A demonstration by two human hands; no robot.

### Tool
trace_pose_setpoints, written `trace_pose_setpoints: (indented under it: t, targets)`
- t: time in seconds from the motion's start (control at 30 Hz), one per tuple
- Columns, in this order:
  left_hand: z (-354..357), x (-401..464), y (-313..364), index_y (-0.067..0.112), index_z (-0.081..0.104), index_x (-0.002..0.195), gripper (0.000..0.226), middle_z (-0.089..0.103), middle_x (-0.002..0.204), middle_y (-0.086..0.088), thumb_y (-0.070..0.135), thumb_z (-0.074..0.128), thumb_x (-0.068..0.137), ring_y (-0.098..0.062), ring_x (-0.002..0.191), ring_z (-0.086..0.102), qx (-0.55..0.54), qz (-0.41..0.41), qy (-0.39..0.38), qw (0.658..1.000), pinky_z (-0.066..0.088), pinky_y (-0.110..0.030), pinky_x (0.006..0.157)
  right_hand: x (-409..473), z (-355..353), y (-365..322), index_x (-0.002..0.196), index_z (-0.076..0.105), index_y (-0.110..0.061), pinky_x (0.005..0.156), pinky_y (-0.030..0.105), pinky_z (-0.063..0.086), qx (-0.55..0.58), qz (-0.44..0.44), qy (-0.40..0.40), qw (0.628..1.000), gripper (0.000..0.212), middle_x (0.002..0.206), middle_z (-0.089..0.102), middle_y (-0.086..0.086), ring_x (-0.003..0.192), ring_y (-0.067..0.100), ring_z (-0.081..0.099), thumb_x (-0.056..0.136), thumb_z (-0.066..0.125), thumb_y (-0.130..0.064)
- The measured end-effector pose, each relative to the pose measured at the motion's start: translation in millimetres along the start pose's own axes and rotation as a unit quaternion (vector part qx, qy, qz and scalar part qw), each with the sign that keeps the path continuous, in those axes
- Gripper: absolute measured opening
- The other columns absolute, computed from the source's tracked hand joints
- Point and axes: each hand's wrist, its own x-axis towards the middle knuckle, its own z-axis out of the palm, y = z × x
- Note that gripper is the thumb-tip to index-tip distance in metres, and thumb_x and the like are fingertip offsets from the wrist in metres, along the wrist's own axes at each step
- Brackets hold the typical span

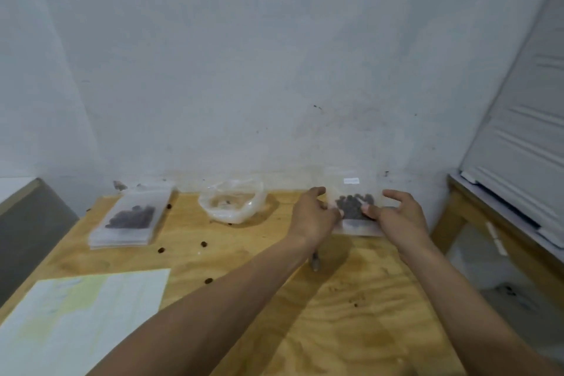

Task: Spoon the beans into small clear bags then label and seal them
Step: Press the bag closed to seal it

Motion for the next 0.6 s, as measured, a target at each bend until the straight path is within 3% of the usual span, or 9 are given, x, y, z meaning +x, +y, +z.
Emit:
trace_pose_setpoints:
  t: [0.13, 0.3, 0.43, 0.6]
  targets:
    - [31.5, 9.6, 4.4, 0.003, 0.04, 0.152, 0.075, 0.061, 0.126, -0.009, 0.016, 0.077, 0.089, -0.028, 0.117, 0.061, 0.09, 0.018, -0.043, 0.995, 0.052, -0.034, 0.094, 14.4, -6.7, 19.8, 0.138, 0.06, -0.012, 0.103, 0.04, 0.046, -0.157, -0.087, 0.014, 0.984, 0.043, 0.137, 0.064, 0.012, 0.126, 0.032, 0.058, 0.098, 0.066, -0.027]
    - [51.7, 22.6, -4.8, 0.001, 0.064, 0.117, 0.036, 0.061, 0.12, -0.018, 0.019, 0.073, 0.087, -0.036, 0.107, 0.062, 0.24, 0.026, -0.08, 0.967, 0.054, -0.042, 0.086, 32.3, -2.8, 38.6, 0.141, 0.06, -0.014, 0.104, 0.035, 0.044, -0.228, -0.104, -0.03, 0.968, 0.04, 0.139, 0.064, 0.011, 0.127, 0.031, 0.058, 0.106, 0.053, -0.03]
    - [57.8, 27.0, -13.0, 0.004, 0.062, 0.123, 0.038, 0.055, 0.13, -0.022, 0.028, 0.063, 0.094, -0.04, 0.127, 0.046, 0.311, 0.018, -0.105, 0.944, 0.044, -0.043, 0.102, 46.4, 3.9, 57.2, 0.147, 0.055, -0.018, 0.11, 0.037, 0.041, -0.281, -0.118, -0.091, 0.948, 0.043, 0.148, 0.058, 0.007, 0.134, 0.03, 0.054, 0.109, 0.042, -0.035]
    - [54.3, 35.3, -20.1, 0.005, 0.059, 0.129, 0.039, 0.051, 0.136, -0.021, 0.029, 0.06, 0.098, -0.038, 0.134, 0.037, 0.34, 0.023, -0.101, 0.935, 0.037, -0.042, 0.11, 58.8, 8.8, 68.2, 0.145, 0.058, -0.029, 0.109, 0.046, 0.043, -0.313, -0.126, -0.056, 0.94, 0.043, 0.143, 0.062, 0.003, 0.131, 0.03, 0.054, 0.107, 0.039, -0.041]
